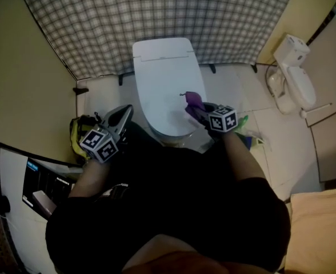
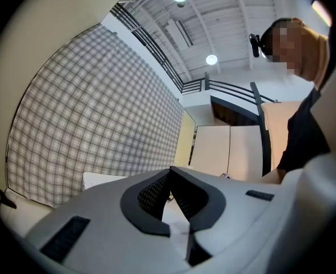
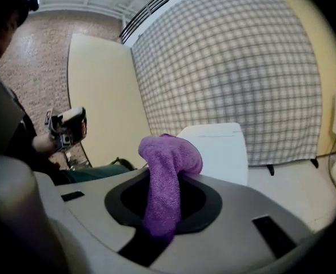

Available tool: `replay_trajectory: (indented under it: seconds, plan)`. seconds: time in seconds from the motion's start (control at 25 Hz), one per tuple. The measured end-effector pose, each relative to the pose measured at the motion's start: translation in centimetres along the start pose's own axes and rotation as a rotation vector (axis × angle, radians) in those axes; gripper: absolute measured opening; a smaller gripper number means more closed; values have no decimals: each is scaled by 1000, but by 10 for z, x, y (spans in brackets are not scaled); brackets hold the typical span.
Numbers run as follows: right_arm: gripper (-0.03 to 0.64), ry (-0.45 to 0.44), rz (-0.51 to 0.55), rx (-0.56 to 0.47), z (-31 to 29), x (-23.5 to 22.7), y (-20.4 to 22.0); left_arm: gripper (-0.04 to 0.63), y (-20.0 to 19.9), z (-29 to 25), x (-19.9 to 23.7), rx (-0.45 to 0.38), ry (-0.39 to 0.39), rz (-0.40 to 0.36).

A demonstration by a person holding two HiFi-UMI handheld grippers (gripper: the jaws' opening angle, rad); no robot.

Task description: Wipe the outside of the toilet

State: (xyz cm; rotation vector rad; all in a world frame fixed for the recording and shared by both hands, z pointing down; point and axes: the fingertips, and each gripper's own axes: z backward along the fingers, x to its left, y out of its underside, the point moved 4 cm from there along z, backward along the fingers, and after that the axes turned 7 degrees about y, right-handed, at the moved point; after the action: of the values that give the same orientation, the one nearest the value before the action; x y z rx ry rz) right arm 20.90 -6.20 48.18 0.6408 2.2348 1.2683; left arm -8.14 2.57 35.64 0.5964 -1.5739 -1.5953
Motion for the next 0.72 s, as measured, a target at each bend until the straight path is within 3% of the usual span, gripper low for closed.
replay_trajectory:
  seconds: [0.12, 0.36, 0.72]
  plan:
    - [91, 65, -116, -91, 19, -50, -12, 4, 8, -15, 11, 18, -28, 23]
    - [91, 168, -242, -170, 16, -135, -35, 4, 16, -46, 35, 56, -94, 78]
    - [92, 205, -323, -228, -27, -195, -72, 3, 25, -58, 68, 93, -158, 108]
